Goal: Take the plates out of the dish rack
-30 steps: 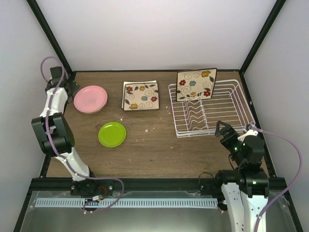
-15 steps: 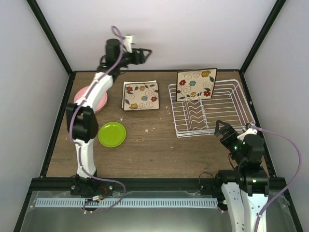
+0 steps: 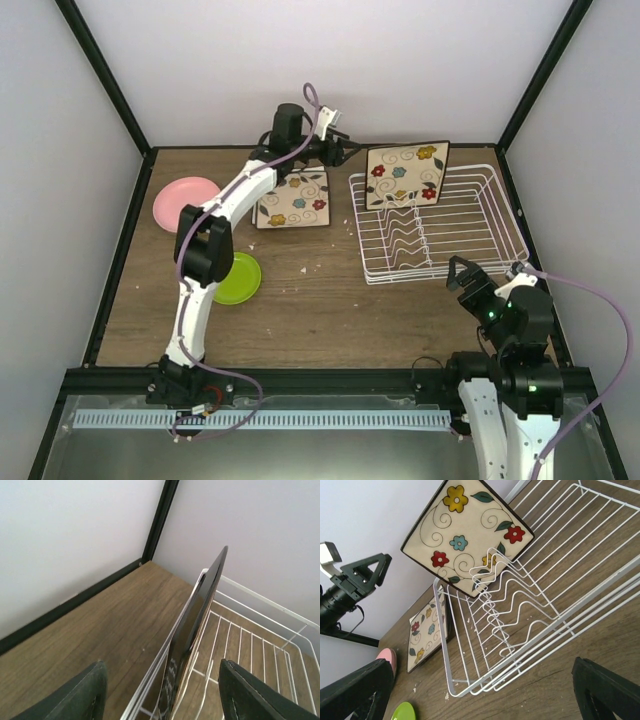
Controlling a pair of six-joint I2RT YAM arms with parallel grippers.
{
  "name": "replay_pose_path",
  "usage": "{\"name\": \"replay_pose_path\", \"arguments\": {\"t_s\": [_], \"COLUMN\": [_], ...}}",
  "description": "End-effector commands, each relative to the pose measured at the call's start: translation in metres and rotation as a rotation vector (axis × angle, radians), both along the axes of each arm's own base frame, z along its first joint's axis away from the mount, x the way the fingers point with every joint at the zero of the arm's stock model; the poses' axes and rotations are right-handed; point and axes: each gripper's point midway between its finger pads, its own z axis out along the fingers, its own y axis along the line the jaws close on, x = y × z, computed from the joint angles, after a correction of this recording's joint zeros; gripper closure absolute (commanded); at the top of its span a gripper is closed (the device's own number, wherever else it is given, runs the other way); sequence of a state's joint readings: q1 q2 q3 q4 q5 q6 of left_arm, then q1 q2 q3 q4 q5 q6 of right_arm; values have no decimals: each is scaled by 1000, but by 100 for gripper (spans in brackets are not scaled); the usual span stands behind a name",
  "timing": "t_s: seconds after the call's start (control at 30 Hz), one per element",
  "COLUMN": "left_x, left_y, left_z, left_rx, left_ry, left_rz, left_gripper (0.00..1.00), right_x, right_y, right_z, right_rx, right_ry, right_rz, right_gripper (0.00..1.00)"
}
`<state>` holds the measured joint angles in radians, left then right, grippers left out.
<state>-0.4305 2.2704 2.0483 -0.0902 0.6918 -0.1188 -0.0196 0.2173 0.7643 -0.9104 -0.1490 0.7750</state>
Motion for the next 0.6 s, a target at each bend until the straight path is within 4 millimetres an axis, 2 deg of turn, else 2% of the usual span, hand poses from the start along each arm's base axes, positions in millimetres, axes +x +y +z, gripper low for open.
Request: {"name": "replay_pose_path", "arguments": {"t_s": [0.0,0.23,0.57], "left_x": [0,-5,5], "left_y": [-22,-47,-68], "left_z": [15,0,-23], "left_rx": [8,28,62], "left_ry": [-134,-146,-156], "left_rz": [-40,-60,-51], "left_gripper": [39,43,42], "right_x": [-10,-13,-12], "right_y": [2,-1,1], "right_z": [9,11,9], "right_rx": [-18,-35,-45], "right_ry": [-12,-13,-5], "right_rz": [16,7,24], "right_gripper": [0,0,0]}}
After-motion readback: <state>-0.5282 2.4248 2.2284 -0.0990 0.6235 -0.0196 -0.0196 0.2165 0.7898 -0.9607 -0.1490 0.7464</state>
